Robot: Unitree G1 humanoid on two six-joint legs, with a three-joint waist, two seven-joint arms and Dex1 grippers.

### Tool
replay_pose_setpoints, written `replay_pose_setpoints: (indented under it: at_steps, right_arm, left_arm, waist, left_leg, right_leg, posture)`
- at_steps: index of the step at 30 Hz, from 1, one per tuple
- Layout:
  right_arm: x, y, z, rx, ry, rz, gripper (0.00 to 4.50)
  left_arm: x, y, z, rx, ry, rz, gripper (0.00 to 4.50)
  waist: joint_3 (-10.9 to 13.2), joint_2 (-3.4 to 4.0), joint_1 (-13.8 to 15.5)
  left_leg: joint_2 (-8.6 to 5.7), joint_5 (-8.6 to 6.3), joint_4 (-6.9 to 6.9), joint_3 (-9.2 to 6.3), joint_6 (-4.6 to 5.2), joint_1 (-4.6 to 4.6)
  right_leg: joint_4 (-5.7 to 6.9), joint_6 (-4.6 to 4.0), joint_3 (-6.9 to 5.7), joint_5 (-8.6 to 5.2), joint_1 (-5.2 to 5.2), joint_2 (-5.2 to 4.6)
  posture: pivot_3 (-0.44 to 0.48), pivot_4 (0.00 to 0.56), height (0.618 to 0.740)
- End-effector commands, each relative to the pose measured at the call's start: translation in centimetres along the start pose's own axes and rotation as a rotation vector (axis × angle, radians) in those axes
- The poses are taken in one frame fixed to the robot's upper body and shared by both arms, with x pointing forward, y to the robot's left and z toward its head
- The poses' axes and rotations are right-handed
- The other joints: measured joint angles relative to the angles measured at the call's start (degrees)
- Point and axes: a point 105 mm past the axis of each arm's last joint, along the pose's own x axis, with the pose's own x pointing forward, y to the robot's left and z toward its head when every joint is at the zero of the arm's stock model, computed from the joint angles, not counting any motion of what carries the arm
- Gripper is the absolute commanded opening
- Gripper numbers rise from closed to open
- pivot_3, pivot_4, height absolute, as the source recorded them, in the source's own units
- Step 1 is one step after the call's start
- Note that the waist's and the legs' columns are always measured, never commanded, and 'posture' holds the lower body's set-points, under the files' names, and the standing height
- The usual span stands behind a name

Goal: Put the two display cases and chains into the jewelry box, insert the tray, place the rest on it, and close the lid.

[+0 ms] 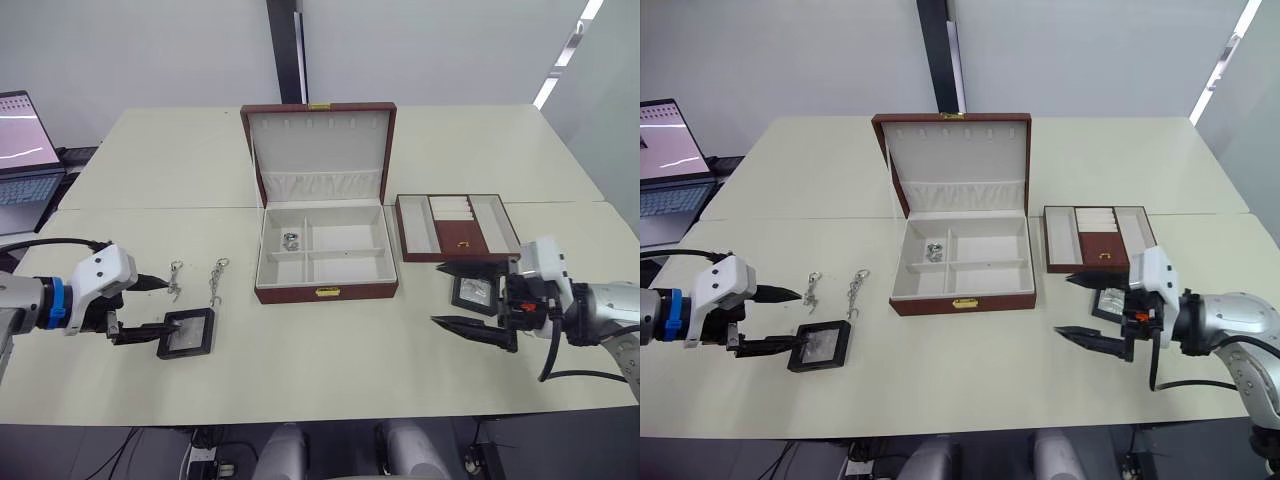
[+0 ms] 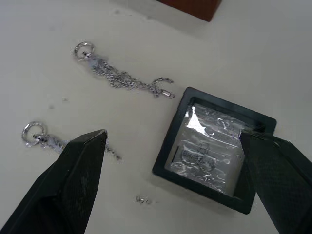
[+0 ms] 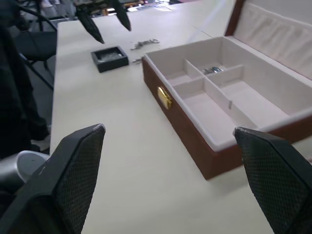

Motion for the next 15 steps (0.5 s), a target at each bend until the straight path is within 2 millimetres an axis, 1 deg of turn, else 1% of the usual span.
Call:
replay_pose_setpoints:
  at_steps: [1,5,8,13,15]
  right_arm:
    - [1.1,1.1,1.0,-0.049,-0.007,0.069,4.50]
    - [1.9,1.8,1.2,-0.076,-0.002,0.113,4.50]
    - [2.0,2.2,1.3,-0.080,-0.004,0.127,4.50]
    - [2.1,2.0,0.5,-0.073,0.012,0.122,4.50]
    - [2.2,1.9,0.5,-0.072,0.009,0.118,4.50]
  left_arm:
    - [0.2,-1.4,0.1,0.065,0.060,-0.102,4.49]
    - [0.8,-2.6,-0.7,0.086,0.103,-0.152,4.49]
    - [1.0,-2.8,-0.8,0.088,0.106,-0.154,4.49]
    - [1.5,-3.4,-1.6,0.097,0.134,-0.166,4.49]
    - [1.8,-3.6,-1.8,0.094,0.136,-0.173,4.49]
  waist:
    - [0.01,0.02,0.01]
    - [0.03,0.00,0.06]
    - [0.03,-0.01,0.18]
    - [0.03,-0.01,0.20]
    - [0.03,-0.01,0.18]
  left_leg:
    - [-0.01,0.00,-0.01,0.00,0.00,-0.02]
    - [0.02,-0.02,-0.01,-0.03,0.03,-0.06]
    - [0.03,-0.02,0.02,-0.04,0.03,-0.06]
    - [0.03,-0.02,0.02,-0.03,0.03,-0.06]
    - [0.04,-0.02,0.01,-0.04,0.03,-0.06]
  right_leg:
    - [0.00,-0.01,0.00,-0.01,-0.02,0.00]
    - [0.01,-0.05,-0.01,-0.03,-0.07,0.02]
    - [0.03,-0.05,-0.01,-0.02,-0.06,0.04]
    - [0.02,-0.05,-0.01,-0.02,-0.06,0.05]
    - [0.02,-0.05,-0.02,-0.03,-0.06,0.06]
  posture:
    - [0.000,0.150,0.740]
    - [0.000,0.150,0.740]
    - [0.000,0.150,0.740]
    - [0.000,0.150,0.740]
    - [0.000,0.150,0.740]
